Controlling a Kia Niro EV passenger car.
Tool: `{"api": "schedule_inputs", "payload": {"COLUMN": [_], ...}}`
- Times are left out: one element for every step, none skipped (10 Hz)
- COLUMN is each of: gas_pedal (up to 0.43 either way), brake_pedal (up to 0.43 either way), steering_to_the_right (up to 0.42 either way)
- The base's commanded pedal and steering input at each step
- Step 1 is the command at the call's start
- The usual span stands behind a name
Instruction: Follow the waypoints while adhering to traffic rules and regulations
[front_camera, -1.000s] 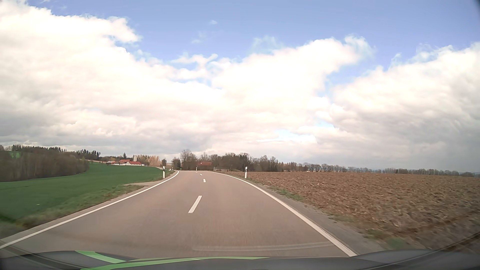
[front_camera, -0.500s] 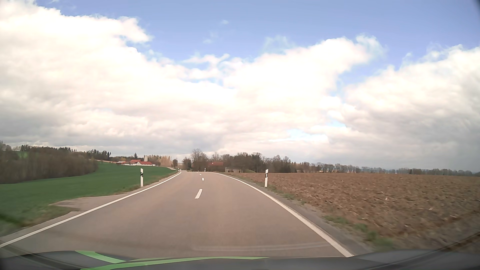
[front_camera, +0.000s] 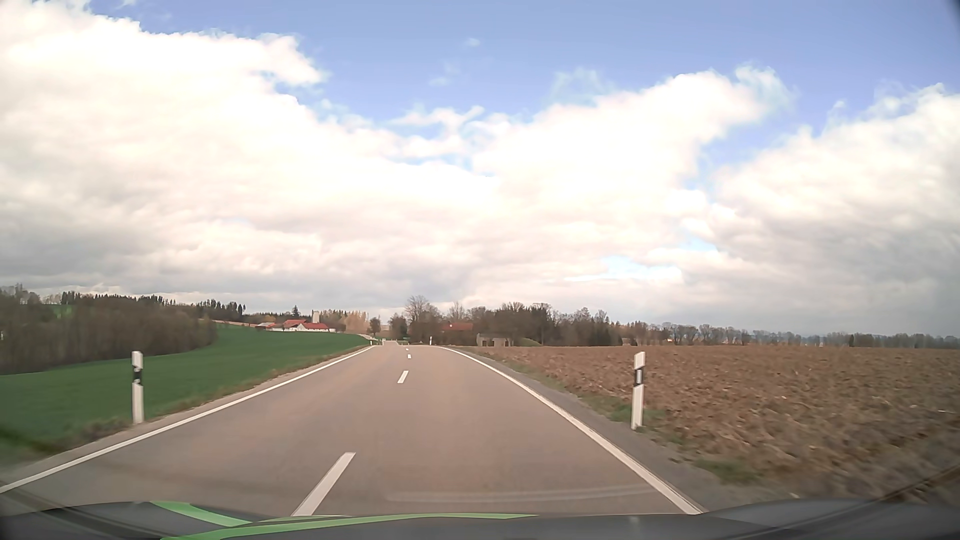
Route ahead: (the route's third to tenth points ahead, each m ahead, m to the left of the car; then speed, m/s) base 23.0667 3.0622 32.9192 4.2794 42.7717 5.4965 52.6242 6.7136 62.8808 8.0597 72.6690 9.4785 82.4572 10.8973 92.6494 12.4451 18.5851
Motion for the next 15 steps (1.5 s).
{"api": "schedule_inputs", "payload": {"gas_pedal": [0.209,0.209,0.209,0.209,0.209,0.209,0.209,0.197,0.197,0.197,0.189,0.189,0.189,0.177,0.177], "brake_pedal": [0.0,0.0,0.0,0.0,0.0,0.0,0.0,0.0,0.0,0.0,0.0,0.0,0.0,0.0,0.0], "steering_to_the_right": [-0.031,-0.031,-0.031,-0.031,-0.031,-0.028,-0.024,-0.021,-0.018,-0.017,-0.015,-0.015,-0.015,-0.014,-0.012]}}
